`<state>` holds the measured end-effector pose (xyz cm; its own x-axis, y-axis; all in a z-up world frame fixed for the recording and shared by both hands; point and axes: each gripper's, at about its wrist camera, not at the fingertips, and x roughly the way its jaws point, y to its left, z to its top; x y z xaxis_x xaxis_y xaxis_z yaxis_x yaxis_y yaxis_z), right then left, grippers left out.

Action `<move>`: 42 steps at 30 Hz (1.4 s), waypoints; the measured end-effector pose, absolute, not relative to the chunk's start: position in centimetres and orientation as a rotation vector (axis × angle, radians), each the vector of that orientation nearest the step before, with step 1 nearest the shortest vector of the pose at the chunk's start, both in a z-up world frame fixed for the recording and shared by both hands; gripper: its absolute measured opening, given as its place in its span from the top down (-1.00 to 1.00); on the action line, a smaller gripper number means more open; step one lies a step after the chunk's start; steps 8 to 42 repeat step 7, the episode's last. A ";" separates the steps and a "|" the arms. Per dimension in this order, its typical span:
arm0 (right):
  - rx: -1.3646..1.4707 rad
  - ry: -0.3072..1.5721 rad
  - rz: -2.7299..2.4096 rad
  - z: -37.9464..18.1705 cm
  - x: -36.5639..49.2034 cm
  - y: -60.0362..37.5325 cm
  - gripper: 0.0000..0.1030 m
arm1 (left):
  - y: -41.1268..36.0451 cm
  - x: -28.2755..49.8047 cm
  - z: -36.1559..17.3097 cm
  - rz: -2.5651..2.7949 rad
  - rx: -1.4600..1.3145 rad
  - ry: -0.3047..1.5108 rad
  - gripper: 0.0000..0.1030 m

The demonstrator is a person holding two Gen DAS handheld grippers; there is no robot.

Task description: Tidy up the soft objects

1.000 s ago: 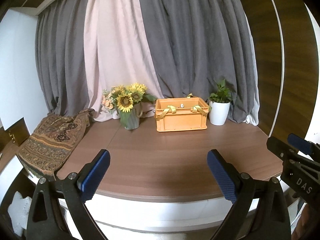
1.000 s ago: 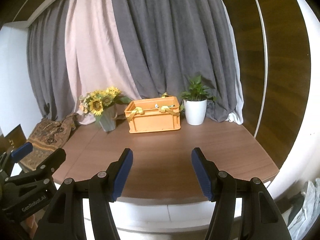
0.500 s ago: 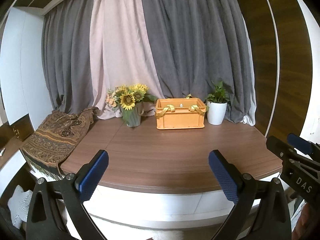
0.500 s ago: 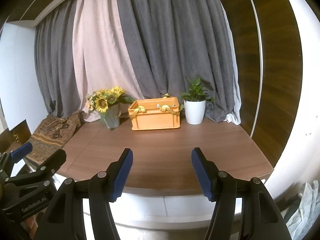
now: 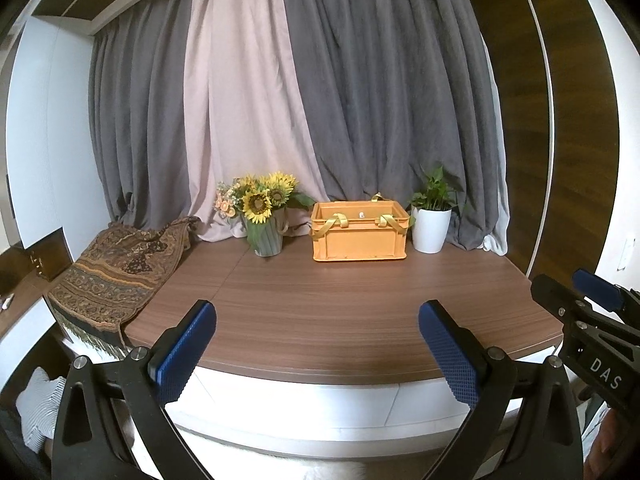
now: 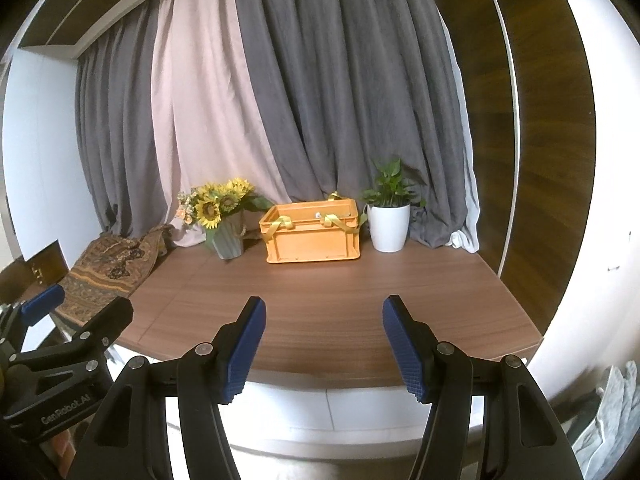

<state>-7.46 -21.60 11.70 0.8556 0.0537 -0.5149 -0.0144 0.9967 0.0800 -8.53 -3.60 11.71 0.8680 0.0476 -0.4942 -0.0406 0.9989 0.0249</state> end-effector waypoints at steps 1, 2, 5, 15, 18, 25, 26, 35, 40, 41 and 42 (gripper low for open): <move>0.075 0.543 0.036 11.8 -7.6 -21.6 -0.21 | -3.5 -8.5 11.7 0.047 0.015 0.518 -1.00; 0.075 0.543 0.036 11.8 -7.7 -21.6 -0.21 | -3.6 -8.4 11.7 0.047 0.016 0.520 -1.00; 0.074 0.547 0.037 11.9 -7.7 -21.8 -0.21 | -3.6 -8.3 11.7 0.047 0.015 0.527 -1.00; 0.074 0.548 0.038 11.9 -7.8 -21.8 -0.21 | -3.7 -8.4 11.8 0.042 0.014 0.530 -1.00; 0.074 0.548 0.038 11.9 -7.8 -21.8 -0.21 | -3.7 -8.4 11.8 0.042 0.014 0.530 -1.00; 0.074 0.548 0.038 11.9 -7.8 -21.8 -0.21 | -3.7 -8.4 11.8 0.042 0.014 0.530 -1.00; 0.074 0.548 0.038 11.9 -7.8 -21.8 -0.21 | -3.7 -8.4 11.8 0.042 0.014 0.530 -1.00; 0.074 0.548 0.038 11.9 -7.8 -21.8 -0.21 | -3.7 -8.4 11.8 0.042 0.014 0.530 -1.00; 0.074 0.548 0.038 11.9 -7.8 -21.8 -0.21 | -3.7 -8.4 11.8 0.042 0.014 0.530 -1.00; 0.074 0.548 0.038 11.9 -7.8 -21.8 -0.21 | -3.7 -8.4 11.8 0.042 0.014 0.530 -1.00; 0.074 0.548 0.038 11.9 -7.8 -21.8 -0.21 | -3.7 -8.4 11.8 0.042 0.014 0.530 -1.00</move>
